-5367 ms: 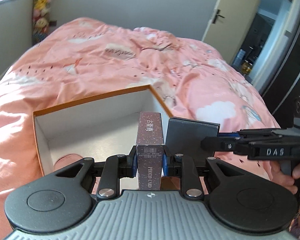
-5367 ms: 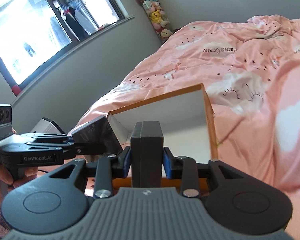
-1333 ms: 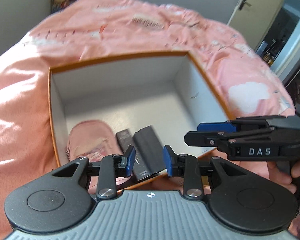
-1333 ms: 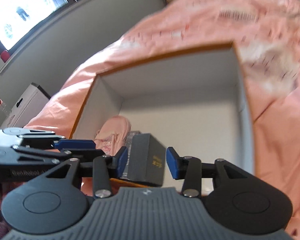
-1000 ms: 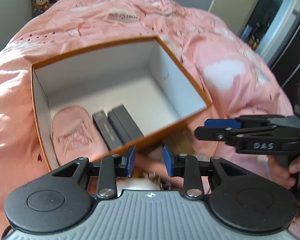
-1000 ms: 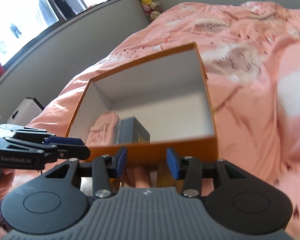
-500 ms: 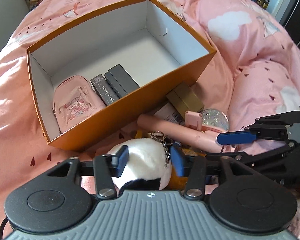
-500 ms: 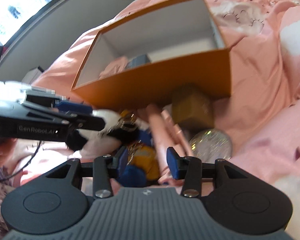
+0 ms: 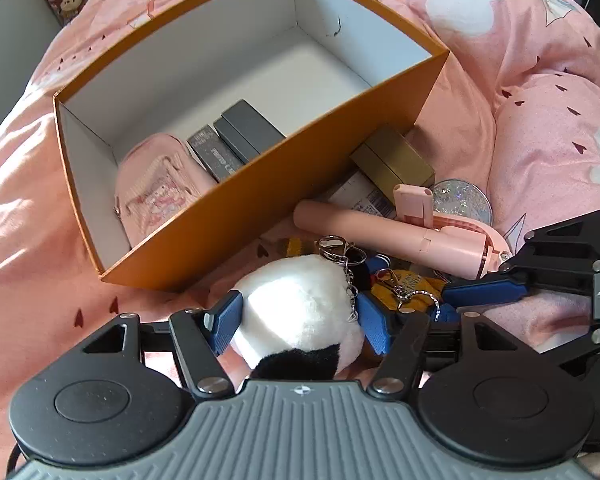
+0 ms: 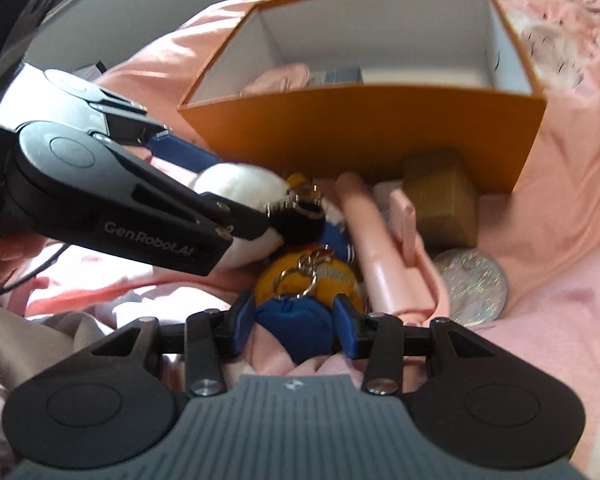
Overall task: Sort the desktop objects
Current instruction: 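Grasp panda plush keychain with left tool while right tool grasps duck plush keychain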
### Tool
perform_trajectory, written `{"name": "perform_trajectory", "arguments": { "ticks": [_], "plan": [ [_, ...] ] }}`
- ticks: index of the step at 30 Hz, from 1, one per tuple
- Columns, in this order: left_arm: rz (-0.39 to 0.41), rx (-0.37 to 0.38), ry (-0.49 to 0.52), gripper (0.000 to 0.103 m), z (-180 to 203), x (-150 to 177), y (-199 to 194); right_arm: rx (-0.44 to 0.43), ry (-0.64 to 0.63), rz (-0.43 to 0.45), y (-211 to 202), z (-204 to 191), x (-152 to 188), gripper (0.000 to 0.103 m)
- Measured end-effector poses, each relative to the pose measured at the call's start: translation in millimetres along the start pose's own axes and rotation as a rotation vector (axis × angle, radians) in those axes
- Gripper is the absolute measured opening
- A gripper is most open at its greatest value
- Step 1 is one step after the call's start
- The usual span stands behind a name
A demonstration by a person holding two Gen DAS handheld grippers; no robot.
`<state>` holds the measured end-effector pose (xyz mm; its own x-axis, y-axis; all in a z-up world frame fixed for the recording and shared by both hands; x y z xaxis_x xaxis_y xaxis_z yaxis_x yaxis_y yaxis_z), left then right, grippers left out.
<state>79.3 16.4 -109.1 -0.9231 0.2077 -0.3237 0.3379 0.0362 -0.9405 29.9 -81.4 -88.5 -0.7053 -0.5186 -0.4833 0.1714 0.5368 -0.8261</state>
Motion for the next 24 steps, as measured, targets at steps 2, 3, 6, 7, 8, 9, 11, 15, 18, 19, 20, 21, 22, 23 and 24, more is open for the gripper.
{"name": "perform_trajectory", "arguments": {
  "ticks": [2, 3, 6, 7, 8, 9, 11, 15, 18, 19, 20, 21, 22, 23, 24],
  "plan": [
    [-0.002, -0.003, 0.004, 0.076, 0, 0, 2, -0.005, 0.005, -0.02, 5, 1, 2, 0.05],
    [-0.005, -0.003, 0.004, 0.076, 0, 0, 4, -0.007, 0.005, -0.03, 8, 1, 2, 0.051],
    [-0.012, -0.002, -0.001, 0.08, -1, 0, 8, 0.002, -0.008, -0.046, 14, 0, 1, 0.056],
    [-0.014, -0.002, -0.002, 0.081, -2, 0, 10, 0.005, -0.01, -0.055, 17, 0, 2, 0.058],
    [-0.016, -0.006, -0.001, 0.084, -2, 1, 12, 0.007, -0.013, -0.062, 20, -1, 1, 0.059],
    [-0.02, -0.011, 0.0, 0.085, -2, 2, 14, 0.009, -0.021, -0.068, 22, -1, 1, 0.06],
    [-0.018, -0.021, 0.005, 0.085, -2, 3, 16, 0.019, -0.039, -0.08, 27, -2, -1, 0.064],
    [-0.014, -0.022, 0.004, 0.085, -2, 3, 17, 0.031, -0.062, -0.088, 31, -2, -1, 0.062],
    [-0.008, -0.012, -0.013, 0.082, -5, 4, 15, 0.045, -0.057, -0.069, 28, 0, 0, 0.053],
    [-0.005, -0.009, -0.017, 0.081, -5, 5, 14, 0.044, -0.054, -0.06, 26, 1, 1, 0.051],
    [-0.001, -0.007, -0.021, 0.079, -6, 5, 13, 0.042, -0.054, -0.053, 24, 2, 1, 0.049],
    [0.003, -0.006, -0.024, 0.079, -6, 5, 12, 0.04, -0.051, -0.047, 23, 2, 1, 0.048],
    [0.008, -0.005, -0.027, 0.077, -7, 5, 10, 0.038, -0.047, -0.042, 22, 3, 0, 0.046],
    [0.014, -0.004, -0.029, 0.076, -7, 6, 8, 0.038, -0.045, -0.038, 20, 3, 0, 0.044],
    [0.02, 0.0, -0.03, 0.075, -8, 6, 6, 0.038, -0.048, -0.032, 19, 3, -1, 0.044]
  ]
}}
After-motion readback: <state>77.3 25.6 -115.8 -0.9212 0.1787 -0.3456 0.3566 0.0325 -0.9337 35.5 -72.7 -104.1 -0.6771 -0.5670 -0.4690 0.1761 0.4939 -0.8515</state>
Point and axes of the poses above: each gripper's, at about its wrist camera, not at the fingertips, and y roughly the way its jaws point, z to its right, x to its underside, the point moved 9 cm from there along y, roughly the way its jaws point, and after that the axes turned 1 degree about -z, right-handed, at the moved point
